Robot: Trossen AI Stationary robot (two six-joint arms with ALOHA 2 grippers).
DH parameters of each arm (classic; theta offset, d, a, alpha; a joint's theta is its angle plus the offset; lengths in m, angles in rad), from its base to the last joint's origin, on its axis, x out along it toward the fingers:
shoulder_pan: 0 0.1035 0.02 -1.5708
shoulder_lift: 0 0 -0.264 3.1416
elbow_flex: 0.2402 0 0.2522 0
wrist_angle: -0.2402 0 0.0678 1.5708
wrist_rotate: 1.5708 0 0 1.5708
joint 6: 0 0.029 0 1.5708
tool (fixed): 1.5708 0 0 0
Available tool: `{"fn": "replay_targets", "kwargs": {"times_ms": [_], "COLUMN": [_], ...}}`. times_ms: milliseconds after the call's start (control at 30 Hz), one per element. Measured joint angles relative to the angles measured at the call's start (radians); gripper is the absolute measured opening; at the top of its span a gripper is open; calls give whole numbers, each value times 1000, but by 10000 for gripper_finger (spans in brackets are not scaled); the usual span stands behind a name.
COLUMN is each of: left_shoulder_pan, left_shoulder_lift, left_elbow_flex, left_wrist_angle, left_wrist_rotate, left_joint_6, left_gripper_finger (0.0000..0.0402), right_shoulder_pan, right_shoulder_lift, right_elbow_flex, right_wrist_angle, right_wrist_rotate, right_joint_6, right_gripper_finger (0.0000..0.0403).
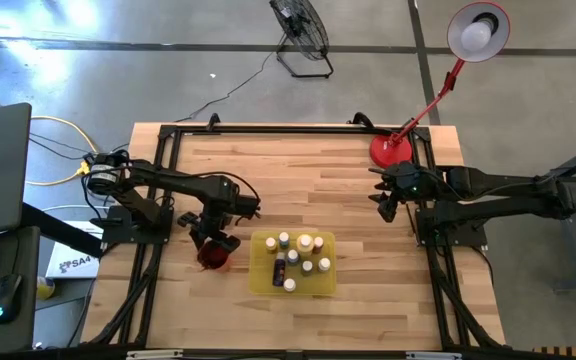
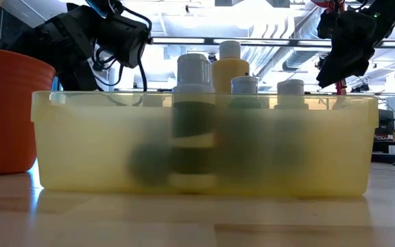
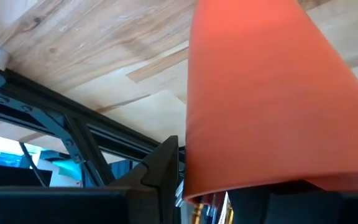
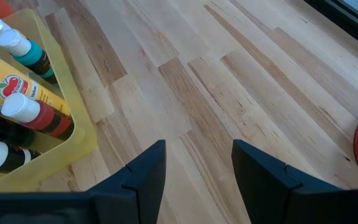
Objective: Pick & Place Paint Supplies
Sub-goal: Adjust the orange cup
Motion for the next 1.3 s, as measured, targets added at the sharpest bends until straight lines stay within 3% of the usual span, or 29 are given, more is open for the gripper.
{"fn": "replay_targets", "kwargs": {"times_ms": [1300], "left_shoulder_pan": [0], "left_shoulder_lift": [-1], "left_elbow_flex": [0], "left_wrist_angle": [47], "left_wrist_rotate": [-28], "left_joint_6": [8], "left_gripper_finger": [116], "right_shoulder_pan": [0], "right_shoulder_lift": [0], "right_elbow_flex": [0], "right_wrist_angle": [-1], "right_wrist_rotate": [26], "right_joint_6": [-7], "right_gripper_finger": [174]}}
